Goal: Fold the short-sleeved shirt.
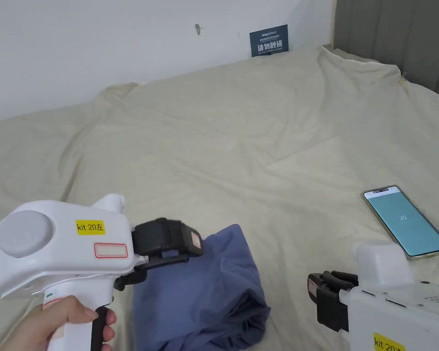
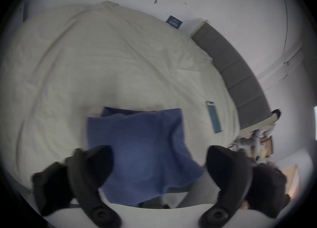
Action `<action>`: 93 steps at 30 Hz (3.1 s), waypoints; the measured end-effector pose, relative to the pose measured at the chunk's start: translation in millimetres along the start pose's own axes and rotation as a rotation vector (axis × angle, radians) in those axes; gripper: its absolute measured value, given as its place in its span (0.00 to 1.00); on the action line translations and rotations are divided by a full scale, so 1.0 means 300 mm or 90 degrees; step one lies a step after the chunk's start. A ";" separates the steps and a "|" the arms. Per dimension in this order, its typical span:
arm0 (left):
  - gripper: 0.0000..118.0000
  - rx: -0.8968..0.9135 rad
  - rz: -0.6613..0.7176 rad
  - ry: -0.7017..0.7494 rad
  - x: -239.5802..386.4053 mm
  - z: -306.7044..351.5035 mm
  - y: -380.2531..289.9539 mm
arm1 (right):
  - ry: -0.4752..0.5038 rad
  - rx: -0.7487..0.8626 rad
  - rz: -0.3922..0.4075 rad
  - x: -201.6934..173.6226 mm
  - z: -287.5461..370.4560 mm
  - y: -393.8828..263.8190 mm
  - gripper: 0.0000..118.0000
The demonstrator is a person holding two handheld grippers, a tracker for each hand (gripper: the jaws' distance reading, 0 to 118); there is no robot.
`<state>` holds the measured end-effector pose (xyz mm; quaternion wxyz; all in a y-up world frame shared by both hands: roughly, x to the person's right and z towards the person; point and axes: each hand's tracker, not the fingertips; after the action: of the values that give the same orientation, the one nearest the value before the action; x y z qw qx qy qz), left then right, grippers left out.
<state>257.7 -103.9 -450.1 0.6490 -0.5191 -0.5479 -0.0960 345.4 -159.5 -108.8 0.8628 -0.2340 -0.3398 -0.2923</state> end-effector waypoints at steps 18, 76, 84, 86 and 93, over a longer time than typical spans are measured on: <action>0.12 -0.096 -0.126 -0.062 0.264 -0.349 -0.117 | -0.032 0.030 0.010 0.023 0.054 0.011 0.00; 0.23 0.042 0.142 -0.091 -0.860 0.218 -0.085 | -0.022 0.056 0.179 -0.598 -0.289 0.009 0.00; 0.23 0.103 0.200 0.123 -1.341 0.583 -0.034 | 0.011 0.051 0.224 -0.810 -0.346 -0.014 0.00; 0.23 0.108 0.205 0.224 -1.455 0.658 -0.006 | 0.006 0.045 0.238 -0.837 -0.363 -0.010 0.00; 0.23 0.102 0.206 0.490 -1.736 0.785 0.068 | -0.026 0.022 0.265 -0.890 -0.413 -0.012 0.00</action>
<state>-70.6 -142.8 -916.7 0.8510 -0.4727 -0.1832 -0.1370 239.0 -144.4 -382.9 0.9014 -0.2898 -0.3065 -0.0973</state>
